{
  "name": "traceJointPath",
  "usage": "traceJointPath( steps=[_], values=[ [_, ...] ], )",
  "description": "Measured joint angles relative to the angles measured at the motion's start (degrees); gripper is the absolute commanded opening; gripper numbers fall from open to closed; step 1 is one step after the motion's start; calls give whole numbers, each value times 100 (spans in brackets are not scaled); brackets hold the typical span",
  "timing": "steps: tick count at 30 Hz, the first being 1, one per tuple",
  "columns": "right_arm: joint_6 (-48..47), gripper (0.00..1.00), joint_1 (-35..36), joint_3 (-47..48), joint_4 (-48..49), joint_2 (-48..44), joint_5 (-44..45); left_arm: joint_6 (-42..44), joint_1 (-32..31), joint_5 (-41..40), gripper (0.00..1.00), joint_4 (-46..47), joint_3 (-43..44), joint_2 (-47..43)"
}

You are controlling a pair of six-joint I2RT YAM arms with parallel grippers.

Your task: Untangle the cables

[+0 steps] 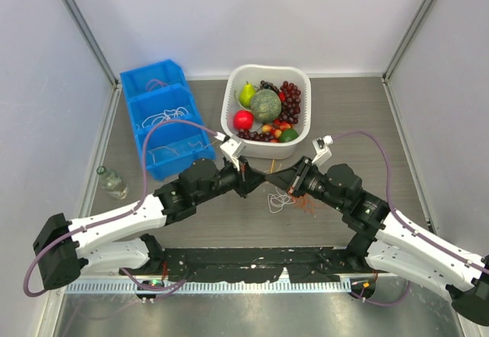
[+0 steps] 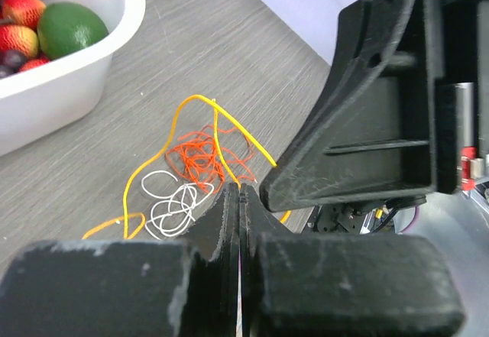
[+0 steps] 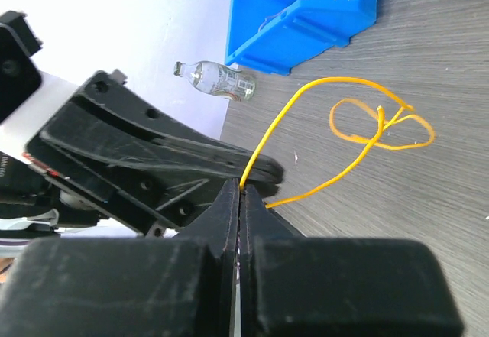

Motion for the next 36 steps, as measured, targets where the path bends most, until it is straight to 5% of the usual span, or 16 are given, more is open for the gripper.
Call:
traceJointPath(
  steps=[2,8,12,19,29,31,33,36],
  values=[
    [-85,1,2,2,-9,-11,22,76,0,-17,4,-17,-13,-157],
    [-527,1,4,168,-214,-37,70,286,9,-278,58,-658,109,-376],
    [-1032,1,4,695,-345,186,37,295,9,-960,72,-1296,94,-772],
    [-1718,1,4,1899,181,1580,-269,258,9,-2264,80,-2273,13,-2577],
    [-1908,2,4,3960,1705,4898,-833,238,9,-3086,85,-3663,566,-4437],
    [-1864,25,4,4468,1954,5663,-953,238,9,-3119,85,-3834,680,-4511],
    [-1814,38,9,5106,2055,6557,-1082,232,9,-3121,85,-3987,739,-4540],
    [-1945,40,44,6391,1305,7836,-1187,205,9,-3104,85,-4166,737,-4546]
  ],
)
